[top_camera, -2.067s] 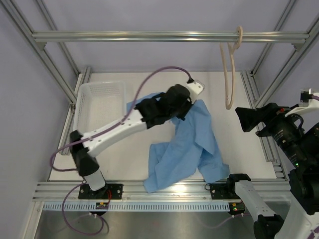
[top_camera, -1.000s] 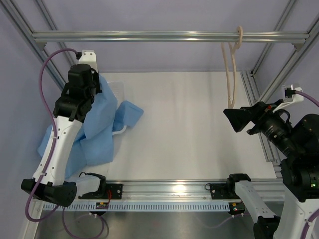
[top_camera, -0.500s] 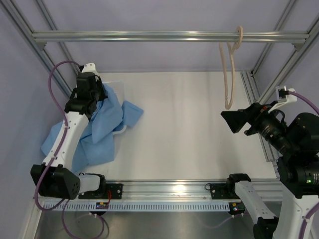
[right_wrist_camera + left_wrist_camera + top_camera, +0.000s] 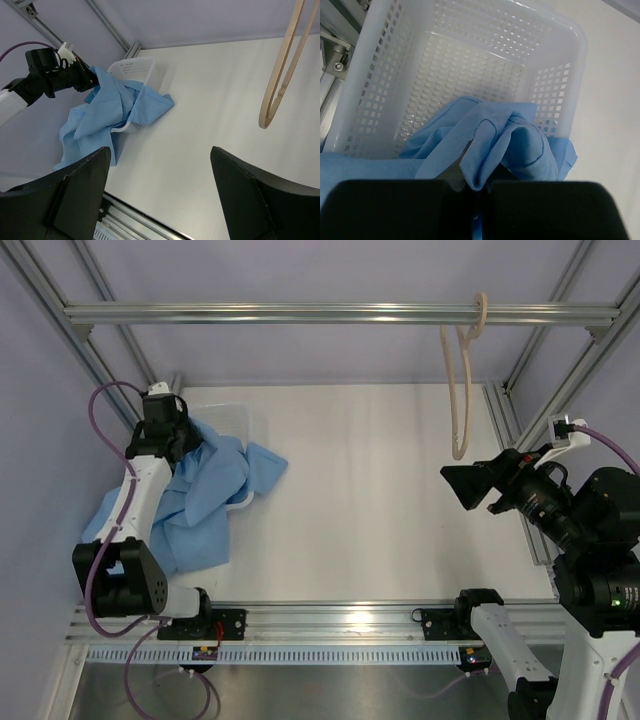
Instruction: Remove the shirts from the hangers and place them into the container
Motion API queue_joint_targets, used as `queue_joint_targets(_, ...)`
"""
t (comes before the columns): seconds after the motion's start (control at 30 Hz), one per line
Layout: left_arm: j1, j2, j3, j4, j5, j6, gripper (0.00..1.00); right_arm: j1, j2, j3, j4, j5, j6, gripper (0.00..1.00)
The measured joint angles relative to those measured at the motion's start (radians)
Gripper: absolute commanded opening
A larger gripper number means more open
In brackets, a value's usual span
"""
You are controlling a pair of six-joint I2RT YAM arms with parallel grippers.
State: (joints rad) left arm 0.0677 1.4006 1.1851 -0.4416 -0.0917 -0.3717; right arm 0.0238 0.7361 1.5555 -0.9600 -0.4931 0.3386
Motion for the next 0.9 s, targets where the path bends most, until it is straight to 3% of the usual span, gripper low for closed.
queue_joint_targets(0.23,-0.018,-0.202,0.024,-0.012,0.201,-0.001,0.0,0.0,-0.004,-0.188,0.168,-0.221,0.07,0.94)
queue_joint_targets(0.43,-0.057,-0.3,0.35,0.018,0.488,-0.002,0.0,0.068,0.061,-0.298,0.36,-0.419,0.18,0.99)
queue_joint_targets(0.67,-0.058,-0.23,0.819,0.1,0.755,-0.131,0.0,0.56,0.291,-0.193,0.452,-0.311,0.176,0.99)
queue_joint_targets(0.77,-0.059,-0.188,0.95,0.116,0.816,-0.17,0.0,0.623,0.367,-0.202,0.485,-0.213,0.152,0.99)
queue_joint_targets(0.9,-0.06,-0.182,0.975,0.108,0.843,-0.19,0.0,0.624,0.37,-0.249,0.488,-0.077,0.056,0.99)
